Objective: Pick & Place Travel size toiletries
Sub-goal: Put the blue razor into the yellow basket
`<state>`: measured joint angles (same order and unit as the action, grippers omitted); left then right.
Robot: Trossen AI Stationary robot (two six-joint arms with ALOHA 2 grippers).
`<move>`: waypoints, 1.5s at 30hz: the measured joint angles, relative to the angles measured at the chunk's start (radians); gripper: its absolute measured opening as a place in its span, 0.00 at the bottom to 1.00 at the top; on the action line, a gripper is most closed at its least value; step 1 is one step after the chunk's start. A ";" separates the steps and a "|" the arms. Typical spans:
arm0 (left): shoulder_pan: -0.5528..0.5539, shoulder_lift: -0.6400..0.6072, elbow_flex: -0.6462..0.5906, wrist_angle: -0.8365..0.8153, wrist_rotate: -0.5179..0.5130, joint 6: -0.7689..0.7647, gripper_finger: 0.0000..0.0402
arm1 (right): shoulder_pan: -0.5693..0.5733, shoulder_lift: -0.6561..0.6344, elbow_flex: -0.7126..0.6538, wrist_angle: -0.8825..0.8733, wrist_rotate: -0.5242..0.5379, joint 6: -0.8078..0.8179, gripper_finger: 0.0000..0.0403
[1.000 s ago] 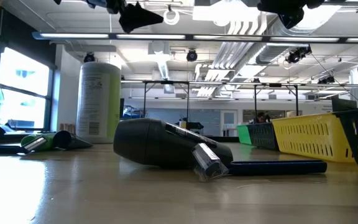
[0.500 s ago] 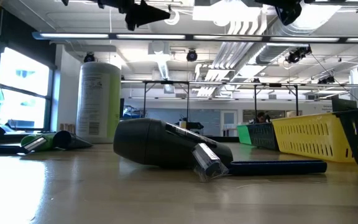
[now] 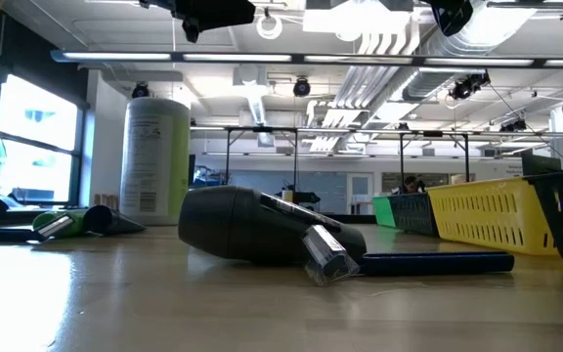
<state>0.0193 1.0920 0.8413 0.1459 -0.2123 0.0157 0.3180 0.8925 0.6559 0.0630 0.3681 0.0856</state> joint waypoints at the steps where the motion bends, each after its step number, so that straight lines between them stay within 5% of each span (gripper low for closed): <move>1: 0.000 0.000 0.000 -0.001 0.001 -0.002 0.23 | 0.000 0.000 0.000 0.005 0.000 0.000 0.16; 7: 0.000 -0.004 0.000 -0.115 0.016 0.003 0.22 | 0.000 0.000 0.000 0.017 0.000 0.000 0.16; 14: -0.006 -0.156 0.000 -0.329 0.010 -0.054 0.22 | 0.000 0.016 0.000 0.019 0.000 -0.001 0.16; 21: -0.124 -0.270 0.000 -0.570 -0.032 -0.156 0.22 | 0.000 0.036 0.000 0.019 0.000 -0.003 0.16; 26: -0.252 -0.259 0.000 -0.753 -0.117 -0.218 0.22 | 0.000 0.044 0.000 0.024 0.000 -0.011 0.16; 34: -0.375 -0.217 0.000 -1.047 -0.097 -0.485 0.22 | 0.000 0.045 0.000 0.023 0.000 -0.007 0.16; 45: -0.498 -0.106 0.000 -1.127 -0.027 -0.495 0.22 | 0.000 0.045 0.000 0.020 -0.001 -0.005 0.16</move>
<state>-0.4791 0.9857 0.8410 -0.9811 -0.2391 -0.4789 0.3176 0.9379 0.6563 0.0833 0.3676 0.0811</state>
